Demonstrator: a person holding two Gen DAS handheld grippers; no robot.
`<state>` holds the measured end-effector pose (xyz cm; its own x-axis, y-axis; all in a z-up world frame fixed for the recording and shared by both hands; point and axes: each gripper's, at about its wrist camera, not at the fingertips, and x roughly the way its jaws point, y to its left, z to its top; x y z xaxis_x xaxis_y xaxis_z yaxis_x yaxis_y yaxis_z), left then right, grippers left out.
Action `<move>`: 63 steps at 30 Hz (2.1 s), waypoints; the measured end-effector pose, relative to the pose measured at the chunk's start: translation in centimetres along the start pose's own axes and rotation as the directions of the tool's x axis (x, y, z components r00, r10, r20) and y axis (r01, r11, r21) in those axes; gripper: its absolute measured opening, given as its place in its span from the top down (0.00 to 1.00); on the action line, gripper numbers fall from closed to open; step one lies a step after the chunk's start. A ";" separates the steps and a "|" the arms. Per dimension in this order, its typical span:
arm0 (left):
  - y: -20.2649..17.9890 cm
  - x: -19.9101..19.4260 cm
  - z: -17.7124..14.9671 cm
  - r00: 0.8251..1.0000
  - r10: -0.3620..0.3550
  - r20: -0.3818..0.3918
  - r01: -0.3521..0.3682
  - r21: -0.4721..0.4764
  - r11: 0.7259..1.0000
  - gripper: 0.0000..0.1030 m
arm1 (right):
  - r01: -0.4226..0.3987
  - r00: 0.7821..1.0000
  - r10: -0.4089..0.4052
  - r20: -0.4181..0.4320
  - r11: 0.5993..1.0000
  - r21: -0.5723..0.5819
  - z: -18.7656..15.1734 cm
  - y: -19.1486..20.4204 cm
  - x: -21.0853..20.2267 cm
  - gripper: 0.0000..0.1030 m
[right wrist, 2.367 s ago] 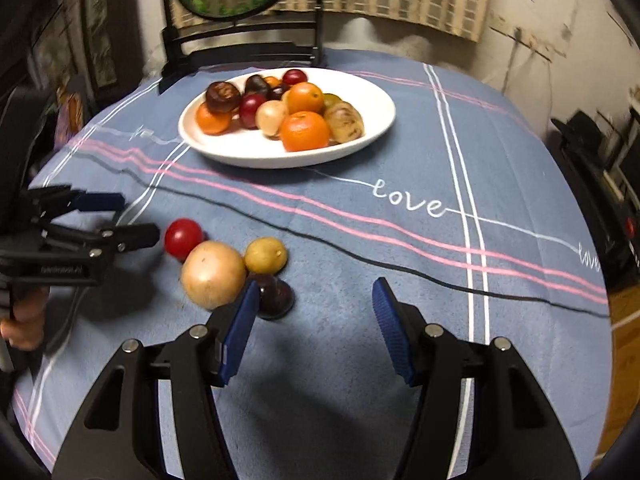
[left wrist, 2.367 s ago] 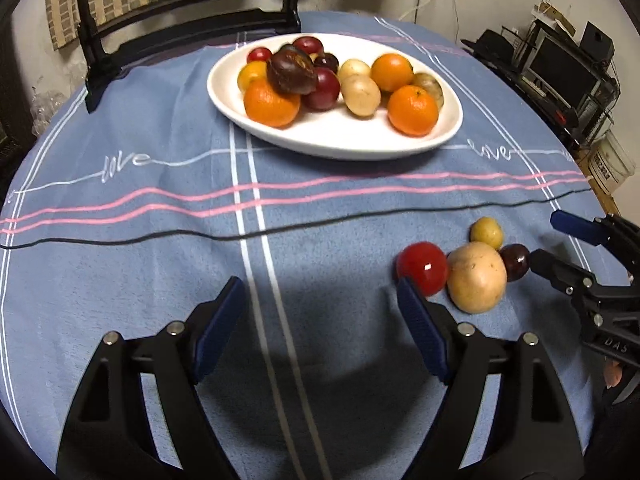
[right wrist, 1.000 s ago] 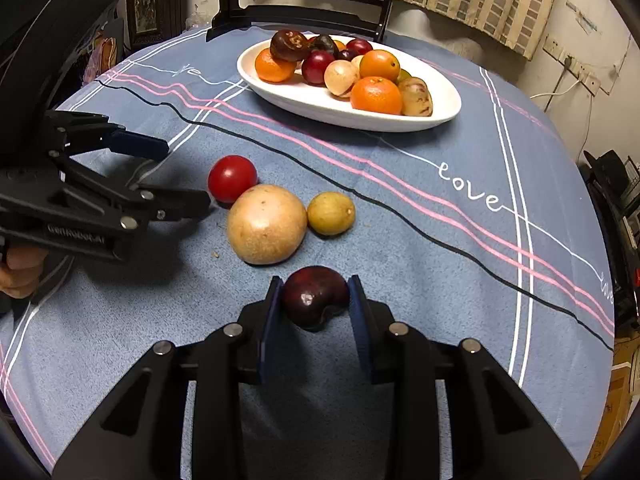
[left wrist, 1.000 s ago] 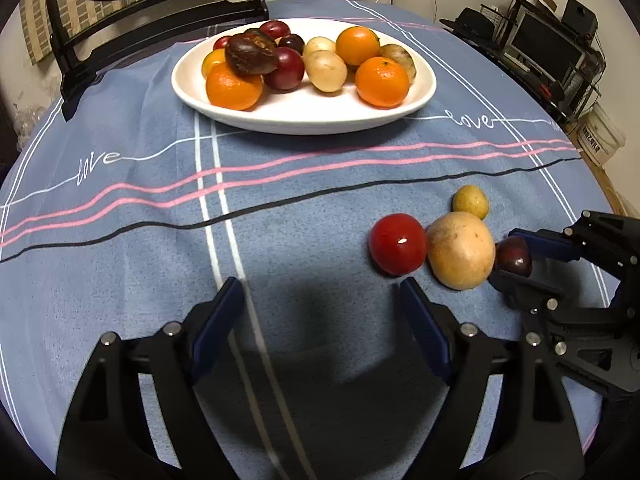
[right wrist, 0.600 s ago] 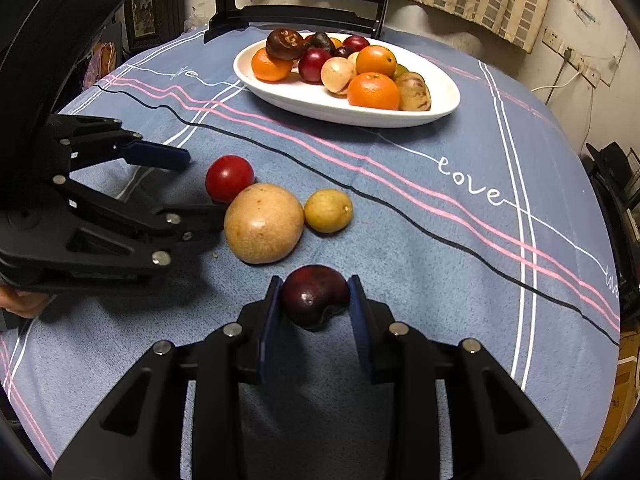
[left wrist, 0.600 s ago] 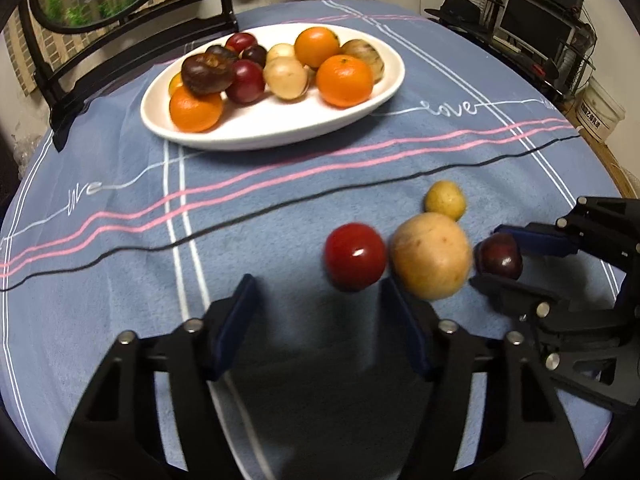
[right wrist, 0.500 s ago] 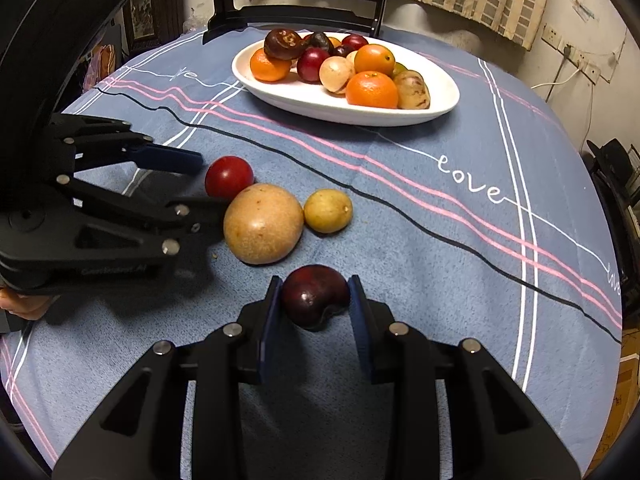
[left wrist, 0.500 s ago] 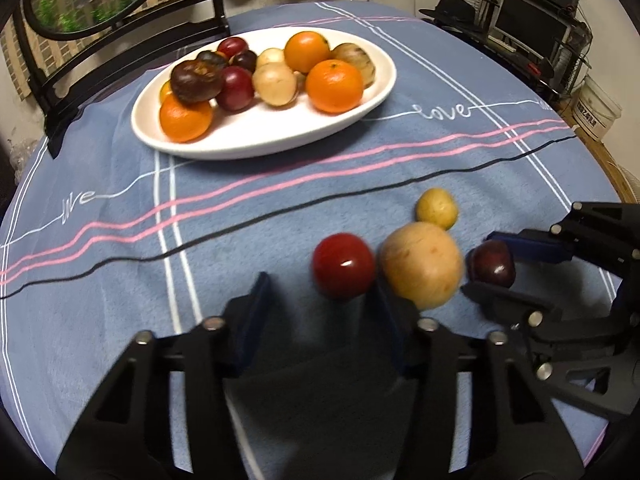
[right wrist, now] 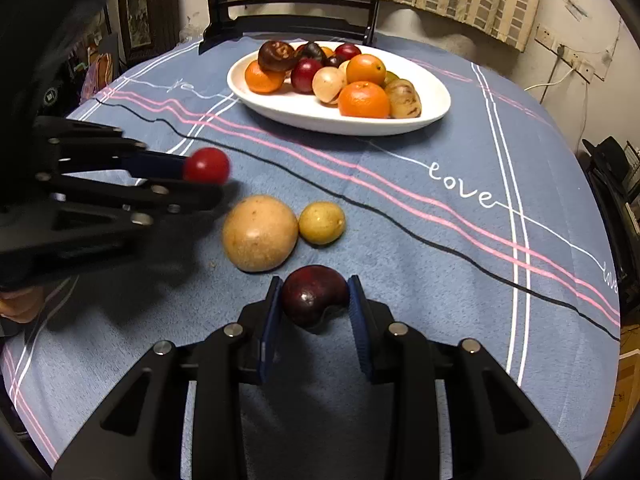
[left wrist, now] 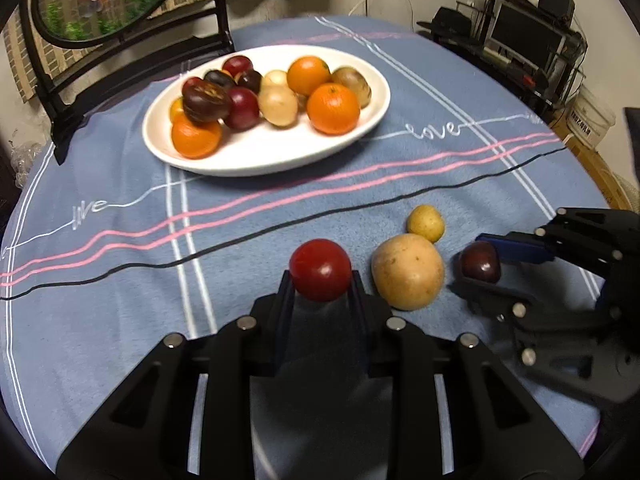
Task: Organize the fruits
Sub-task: 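Grasp a dark plum with the right gripper while the left grasps a red tomato, then carry both fruits onto the white plate and open both grippers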
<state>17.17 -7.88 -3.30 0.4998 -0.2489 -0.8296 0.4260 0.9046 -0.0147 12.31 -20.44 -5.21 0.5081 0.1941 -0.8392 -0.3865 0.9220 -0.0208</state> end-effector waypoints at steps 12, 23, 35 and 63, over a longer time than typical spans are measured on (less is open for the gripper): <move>2.1 -3.9 1.6 0.998 0.010 0.070 -0.008 -0.026 1.000 0.73 | -0.013 0.988 0.003 0.152 0.998 0.066 1.8 -0.1 -2.9 0.68; 4.6 -2.2 8.8 0.992 0.081 0.095 -0.077 -0.041 0.996 0.72 | -0.039 0.954 -0.015 0.300 0.984 0.174 11.1 -2.8 -3.4 0.68; 6.5 2.7 14.8 0.996 0.064 0.061 -0.055 -0.125 0.991 0.71 | -0.078 0.974 -0.006 0.228 0.931 0.358 17.8 -7.3 4.4 0.68; 5.0 -2.7 9.6 0.989 0.076 0.129 -0.065 -0.091 0.994 0.33 | -0.098 0.981 0.014 0.195 0.899 0.427 9.9 -10.9 -0.7 0.65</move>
<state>25.23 -5.99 4.23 0.6242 -0.2216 -0.7492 0.3220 0.9467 -0.0117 23.76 -27.29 0.94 0.6431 0.2690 -0.7170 -0.0691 0.9528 0.2955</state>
